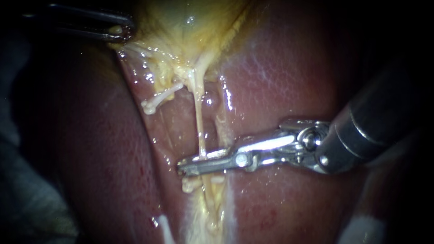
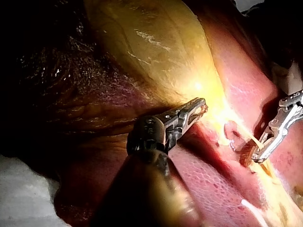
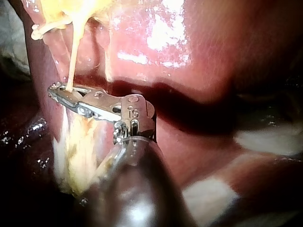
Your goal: Going back first clip right tube
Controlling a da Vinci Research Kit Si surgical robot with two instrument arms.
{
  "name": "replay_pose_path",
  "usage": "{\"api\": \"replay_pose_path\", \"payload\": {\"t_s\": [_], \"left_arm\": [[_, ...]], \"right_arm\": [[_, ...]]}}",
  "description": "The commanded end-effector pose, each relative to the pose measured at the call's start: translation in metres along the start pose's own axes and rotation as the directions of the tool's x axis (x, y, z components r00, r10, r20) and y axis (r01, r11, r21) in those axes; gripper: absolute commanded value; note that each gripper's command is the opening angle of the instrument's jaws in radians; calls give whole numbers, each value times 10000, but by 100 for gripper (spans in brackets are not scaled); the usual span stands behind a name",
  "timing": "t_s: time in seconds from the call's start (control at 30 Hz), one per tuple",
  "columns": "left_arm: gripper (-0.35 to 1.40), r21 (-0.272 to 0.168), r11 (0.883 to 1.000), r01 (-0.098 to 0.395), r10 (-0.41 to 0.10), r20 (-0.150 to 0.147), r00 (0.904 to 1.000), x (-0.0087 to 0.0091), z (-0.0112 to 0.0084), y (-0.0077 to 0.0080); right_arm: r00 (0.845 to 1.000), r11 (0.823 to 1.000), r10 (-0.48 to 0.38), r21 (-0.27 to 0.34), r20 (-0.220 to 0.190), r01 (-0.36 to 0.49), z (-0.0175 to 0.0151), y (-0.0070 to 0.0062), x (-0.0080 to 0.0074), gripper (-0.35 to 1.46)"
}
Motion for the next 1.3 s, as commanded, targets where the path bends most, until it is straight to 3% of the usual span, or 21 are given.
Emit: {"api": "replay_pose_path", "payload": {"t_s": [0.03, 0.1, 0.17, 0.23, 0.37, 0.57, 0.8, 0.93, 1.13, 1.3], "left_arm": [[-35, -1, 10000, 0, 0, -1, 10000, 0, 0, 0], [-35, -1, 10000, 0, 0, -1, 10000, 0, 0, 0], [-35, -1, 10000, 0, 0, -2, 10000, 0, 0, 0], [-35, -1, 10000, 0, 0, -2, 10000, 0, 0, 0], [-35, 0, 10000, 0, 0, -2, 10000, 0, 0, 0], [-35, -1, 10000, 0, 0, -1, 10000, 0, 0, 0], [-35, -1, 10000, 0, 0, -2, 10000, 0, 0, 0], [-35, -1, 10000, 0, 0, -2, 10000, 0, 0, -1], [-35, 23, 10000, -2, 2, -13, 10000, 0, 0, -1], [-35, 23, 10000, -2, 2, -12, 10000, 0, 0, -2]], "right_arm": [[10000, 10000, 6, 38, 90, -7, 1, 0, 0, -35], [9999, 9998, 58, 170, 120, -60, 3, 0, 0, -11], [9983, 9982, -555, 234, 190, 550, 4, 1, 0, 18], [9955, 9955, -923, 235, 228, 918, 6, 2, 0, 31], [9774, 9772, -2088, -325, 343, 2099, 9, 3, 3, 43], [9394, 9344, -3372, -997, 615, 3419, 6, 7, 7, 47], [8507, 8399, -4989, -1497, 1654, 5217, -9, 2, 7, 49], [8174, 7995, -5513, -1741, 1674, 5749, -21, -4, 11, 49], [7827, 7474, -6001, -2333, 1650, 6221, -38, -10, 16, 50], [7688, 7314, -6130, -2372, 1822, 6394, -46, -12, 16, 50]]}}
